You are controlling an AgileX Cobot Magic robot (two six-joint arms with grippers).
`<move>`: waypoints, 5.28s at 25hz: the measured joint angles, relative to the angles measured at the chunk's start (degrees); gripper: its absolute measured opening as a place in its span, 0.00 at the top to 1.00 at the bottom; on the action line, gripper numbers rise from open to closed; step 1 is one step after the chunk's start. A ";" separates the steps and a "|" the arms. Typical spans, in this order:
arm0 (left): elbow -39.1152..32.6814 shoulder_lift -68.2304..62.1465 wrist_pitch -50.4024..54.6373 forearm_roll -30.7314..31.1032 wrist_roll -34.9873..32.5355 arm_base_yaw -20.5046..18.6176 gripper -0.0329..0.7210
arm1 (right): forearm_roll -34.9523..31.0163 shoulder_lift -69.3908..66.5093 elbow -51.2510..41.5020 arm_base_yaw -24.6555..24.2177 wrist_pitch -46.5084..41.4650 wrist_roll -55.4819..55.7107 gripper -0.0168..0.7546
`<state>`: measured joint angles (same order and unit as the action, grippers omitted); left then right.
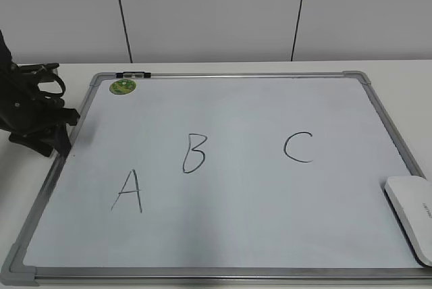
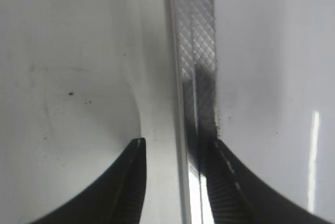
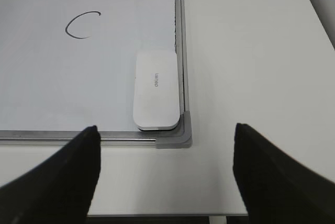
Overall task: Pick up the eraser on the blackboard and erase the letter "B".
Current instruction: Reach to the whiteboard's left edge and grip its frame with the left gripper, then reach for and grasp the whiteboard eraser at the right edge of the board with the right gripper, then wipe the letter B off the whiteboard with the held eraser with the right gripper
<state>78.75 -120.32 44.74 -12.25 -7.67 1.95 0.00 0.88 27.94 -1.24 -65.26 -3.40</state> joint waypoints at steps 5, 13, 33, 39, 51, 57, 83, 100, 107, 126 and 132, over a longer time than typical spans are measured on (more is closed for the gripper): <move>0.36 -0.50 0.84 -0.54 0.00 0.00 0.69 | 0.00 0.00 0.00 0.00 0.00 0.00 0.22; 1.76 -1.30 2.86 -1.73 0.00 0.00 0.91 | 0.00 0.00 0.00 0.00 0.00 0.00 0.22; 4.32 -2.31 5.94 -2.12 0.10 0.00 0.91 | -2.93 -41.78 6.94 0.00 17.46 -1.23 0.22; 4.32 -2.31 6.05 -2.12 0.10 0.00 0.91 | -3.97 -53.75 7.07 0.00 17.90 -1.23 0.21; 4.32 -2.31 6.05 -2.12 0.10 0.00 0.91 | -4.13 -74.03 15.81 0.00 15.39 -3.54 0.21; 4.35 -2.31 6.14 -2.12 0.10 0.00 0.91 | -3.89 -81.44 16.43 0.00 17.46 -3.85 0.21; 4.44 -2.31 6.16 -2.12 0.10 0.00 0.91 | -4.04 -95.85 16.68 0.00 27.22 -3.85 0.28; 4.44 -2.31 6.16 -2.12 0.10 0.00 0.91 | -4.90 -88.57 24.64 0.00 14.73 -3.87 0.28; 4.44 -2.31 6.16 -2.12 0.10 0.00 0.91 | -9.65 -88.21 35.20 1.28 7.23 -4.84 0.29; 4.44 -2.31 6.26 -2.12 0.10 0.00 0.91 | -8.67 -110.60 63.74 29.63 -0.24 -2.51 0.29; 4.44 -2.31 6.26 -2.36 0.10 0.00 0.92 | -5.73 -123.02 76.18 31.47 -4.33 -2.41 0.29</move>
<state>83.19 -122.63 51.00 -14.61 -7.57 1.95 -5.73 -122.14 104.12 30.22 -69.59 -5.82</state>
